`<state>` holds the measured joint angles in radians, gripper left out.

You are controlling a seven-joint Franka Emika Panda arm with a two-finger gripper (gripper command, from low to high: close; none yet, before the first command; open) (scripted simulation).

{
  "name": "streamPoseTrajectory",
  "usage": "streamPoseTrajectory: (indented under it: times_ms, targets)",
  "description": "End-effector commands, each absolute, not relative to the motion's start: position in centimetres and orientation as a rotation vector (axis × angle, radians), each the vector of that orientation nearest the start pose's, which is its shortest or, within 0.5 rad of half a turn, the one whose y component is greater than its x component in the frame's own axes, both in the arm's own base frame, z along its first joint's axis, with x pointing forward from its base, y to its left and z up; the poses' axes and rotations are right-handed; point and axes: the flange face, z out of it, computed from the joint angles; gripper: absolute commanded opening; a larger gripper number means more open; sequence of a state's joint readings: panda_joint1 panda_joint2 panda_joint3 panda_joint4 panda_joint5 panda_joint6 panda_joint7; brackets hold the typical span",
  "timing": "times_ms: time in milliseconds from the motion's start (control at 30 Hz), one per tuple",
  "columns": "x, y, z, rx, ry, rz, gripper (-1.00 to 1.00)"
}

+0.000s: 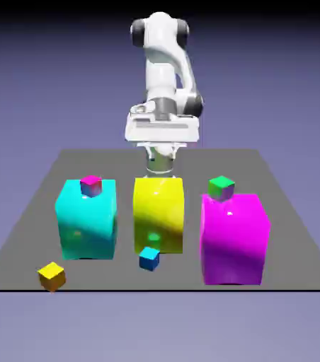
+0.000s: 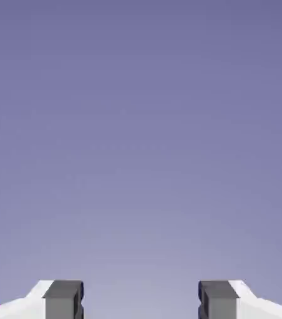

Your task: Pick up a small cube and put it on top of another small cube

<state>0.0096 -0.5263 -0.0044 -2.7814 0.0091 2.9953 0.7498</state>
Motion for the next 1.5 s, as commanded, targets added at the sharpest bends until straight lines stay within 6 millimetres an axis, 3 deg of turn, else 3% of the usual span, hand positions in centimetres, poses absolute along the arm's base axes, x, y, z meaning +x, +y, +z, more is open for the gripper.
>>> streamPoseTrajectory:
  times_ms: [0, 267, 533, 833, 933, 967, 1000, 1033, 1200, 1333, 1467]
  targets:
    - [40.8, -0.1, 44.1, -2.53, 1.03, -0.91, 0.0]
    - [46.2, -2.3, 36.8, -2.638, 1.315, -0.405, 0.0]
    - [49.4, -4.4, 28.0, -2.655, 1.571, 0.135, 0.0]
    - [50.1, -6.2, 17.1, -2.565, 1.799, 0.753, 0.0]
    - [48.4, -5.4, 11.8, -2.566, 1.798, 0.754, 0.0]
    - [48.2, -5.3, 11.2, -2.567, 1.799, 0.754, 0.0]
    - [48.2, -5.3, 11.2, -2.567, 1.799, 0.754, -1.0]
    - [48.2, -5.3, 11.2, -2.567, 1.799, 0.754, -1.0]
    - [51.4, -7.2, 19.6, -2.535, 1.855, 0.668, -1.0]
    - [53.5, -16.9, 21.3, -2.035, 2.283, 0.64, -1.0]
    - [53.9, -26.9, 23.7, -1.509, 2.562, 0.587, -1.0]
